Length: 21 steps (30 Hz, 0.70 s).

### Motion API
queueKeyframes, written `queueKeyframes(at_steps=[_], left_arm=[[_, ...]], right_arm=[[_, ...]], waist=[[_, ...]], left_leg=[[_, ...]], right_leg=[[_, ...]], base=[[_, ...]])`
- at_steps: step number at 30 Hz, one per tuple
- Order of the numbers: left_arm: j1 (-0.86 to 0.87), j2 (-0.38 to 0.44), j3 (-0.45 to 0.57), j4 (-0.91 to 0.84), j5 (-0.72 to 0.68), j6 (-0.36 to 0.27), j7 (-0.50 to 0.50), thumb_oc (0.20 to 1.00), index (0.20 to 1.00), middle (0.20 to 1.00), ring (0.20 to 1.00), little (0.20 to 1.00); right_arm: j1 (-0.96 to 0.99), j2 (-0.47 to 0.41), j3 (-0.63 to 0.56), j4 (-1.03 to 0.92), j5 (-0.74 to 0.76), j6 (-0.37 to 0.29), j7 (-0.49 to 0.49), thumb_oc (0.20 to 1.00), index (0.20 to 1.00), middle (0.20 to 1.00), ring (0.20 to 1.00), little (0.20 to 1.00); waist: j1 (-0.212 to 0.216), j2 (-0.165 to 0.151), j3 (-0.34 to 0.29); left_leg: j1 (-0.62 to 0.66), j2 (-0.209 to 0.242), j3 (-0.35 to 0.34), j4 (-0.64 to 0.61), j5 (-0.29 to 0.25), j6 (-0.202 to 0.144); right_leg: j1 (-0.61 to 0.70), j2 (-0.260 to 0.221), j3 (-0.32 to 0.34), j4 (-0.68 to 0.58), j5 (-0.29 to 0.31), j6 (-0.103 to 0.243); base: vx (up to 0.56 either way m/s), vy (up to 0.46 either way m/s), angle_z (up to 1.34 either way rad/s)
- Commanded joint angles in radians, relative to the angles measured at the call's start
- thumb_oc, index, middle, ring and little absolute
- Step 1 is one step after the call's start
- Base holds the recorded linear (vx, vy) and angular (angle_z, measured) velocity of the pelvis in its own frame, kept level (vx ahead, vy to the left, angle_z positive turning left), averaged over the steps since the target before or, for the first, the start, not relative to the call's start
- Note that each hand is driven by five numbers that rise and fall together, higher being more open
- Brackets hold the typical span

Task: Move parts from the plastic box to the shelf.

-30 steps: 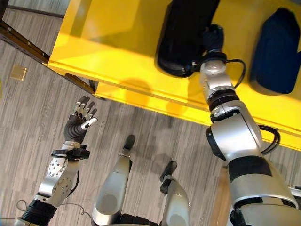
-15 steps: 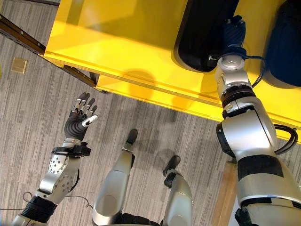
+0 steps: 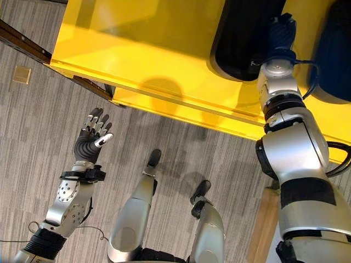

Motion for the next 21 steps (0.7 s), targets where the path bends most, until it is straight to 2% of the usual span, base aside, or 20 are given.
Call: queueKeyframes(at_steps=[1,17,19,21], left_arm=[[-0.006,0.046,-0.010,-0.071,-0.009,-0.071,0.000,1.000,1.000,1.000,1.000,1.000],[-0.010,0.065,-0.020,-0.076,-0.012,-0.073,-0.004,1.000,1.000,1.000,1.000,1.000],[-0.012,0.064,-0.021,-0.073,-0.013,-0.071,-0.001,1.000,1.000,1.000,1.000,1.000],[-0.016,0.064,-0.024,-0.071,-0.013,-0.069,0.000,1.000,1.000,1.000,1.000,1.000]], right_arm=[[-0.067,-0.034,0.032,0.003,0.029,-0.024,-0.018,0.200,0.200,0.200,0.200,0.200],[-0.091,-0.014,0.011,0.030,0.078,-0.030,-0.028,0.200,0.200,0.200,0.200,0.200],[-0.089,-0.011,-0.003,0.036,0.105,-0.031,-0.027,1.000,1.000,1.000,1.000,1.000],[-0.087,-0.004,-0.026,0.042,0.137,-0.034,-0.031,1.000,1.000,1.000,1.000,1.000]], waist=[[0.005,-0.008,-0.025],[0.012,-0.003,-0.035],[0.013,-0.004,-0.035],[0.013,-0.002,-0.035]], left_leg=[[-0.048,0.085,0.014,0.079,-0.096,-0.031],[-0.065,0.071,0.008,0.077,-0.096,-0.030],[-0.065,0.071,0.009,0.077,-0.097,-0.030],[-0.067,0.070,0.008,0.079,-0.098,-0.030]], right_leg=[[0.088,-0.059,-0.003,-0.052,0.043,0.042],[0.102,-0.056,-0.017,-0.074,0.044,0.043],[0.104,-0.055,-0.018,-0.078,0.045,0.043],[0.104,-0.053,-0.019,-0.079,0.044,0.042]], base=[[0.00,0.000,0.00],[0.00,-0.001,0.02],[0.00,0.000,0.00],[0.00,0.000,0.00]])
